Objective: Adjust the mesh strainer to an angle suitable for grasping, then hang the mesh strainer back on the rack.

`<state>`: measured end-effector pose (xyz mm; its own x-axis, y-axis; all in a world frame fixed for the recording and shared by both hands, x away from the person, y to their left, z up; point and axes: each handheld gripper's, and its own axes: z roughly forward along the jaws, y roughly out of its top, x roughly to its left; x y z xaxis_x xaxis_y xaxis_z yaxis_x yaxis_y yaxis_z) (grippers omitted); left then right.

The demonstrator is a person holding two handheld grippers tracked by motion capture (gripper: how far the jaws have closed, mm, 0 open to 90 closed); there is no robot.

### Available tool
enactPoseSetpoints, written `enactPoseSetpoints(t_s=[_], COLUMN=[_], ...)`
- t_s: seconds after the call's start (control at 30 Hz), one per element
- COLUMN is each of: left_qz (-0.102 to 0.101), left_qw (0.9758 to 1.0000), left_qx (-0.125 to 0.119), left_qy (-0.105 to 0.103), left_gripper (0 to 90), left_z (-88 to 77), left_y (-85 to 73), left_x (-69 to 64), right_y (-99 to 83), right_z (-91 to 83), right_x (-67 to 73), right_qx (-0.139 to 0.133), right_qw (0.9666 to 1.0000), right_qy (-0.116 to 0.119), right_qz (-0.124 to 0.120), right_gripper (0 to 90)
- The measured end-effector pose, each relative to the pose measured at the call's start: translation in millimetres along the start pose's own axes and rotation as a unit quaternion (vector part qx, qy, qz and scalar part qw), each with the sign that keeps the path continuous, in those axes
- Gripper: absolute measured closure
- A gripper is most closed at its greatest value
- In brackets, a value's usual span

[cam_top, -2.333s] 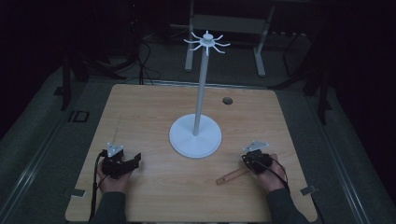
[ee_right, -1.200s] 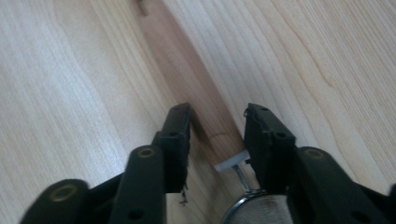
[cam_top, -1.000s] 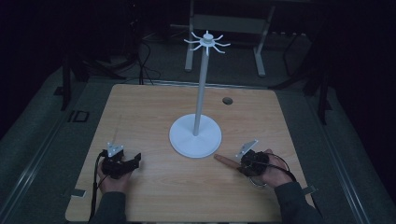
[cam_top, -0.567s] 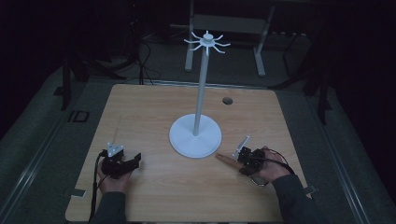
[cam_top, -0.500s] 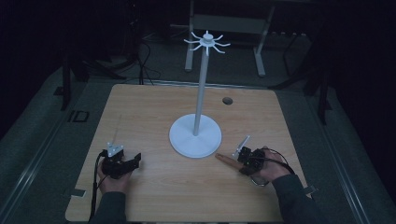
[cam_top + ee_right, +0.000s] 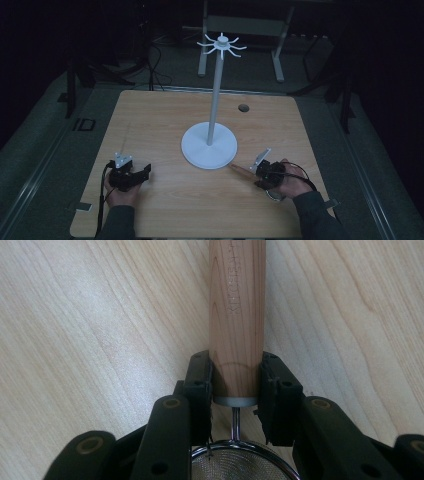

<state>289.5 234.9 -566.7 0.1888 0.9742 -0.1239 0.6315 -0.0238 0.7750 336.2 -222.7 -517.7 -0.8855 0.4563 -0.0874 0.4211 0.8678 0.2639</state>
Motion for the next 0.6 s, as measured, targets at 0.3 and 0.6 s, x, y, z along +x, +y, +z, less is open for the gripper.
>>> enactPoseSetpoints(t_s=[0.3, 0.6], left_qz=[0.001, 0.001], left_qw=[1.0, 1.0], left_qx=[0.0, 0.0], left_qy=[0.001, 0.001], left_gripper=[25.0, 25.0], left_z=[0.0, 0.0], left_y=[0.0, 0.0], left_x=[-0.1, -0.1], right_y=[-1.6, -2.2], right_z=[-10.6, -17.9], right_x=[0.4, -1.0], right_qx=[-0.06, -0.124], right_qw=[0.9981, 0.9914], right_qy=[-0.004, -0.02], right_qz=[0.016, 0.036], right_gripper=[69.4, 69.4])
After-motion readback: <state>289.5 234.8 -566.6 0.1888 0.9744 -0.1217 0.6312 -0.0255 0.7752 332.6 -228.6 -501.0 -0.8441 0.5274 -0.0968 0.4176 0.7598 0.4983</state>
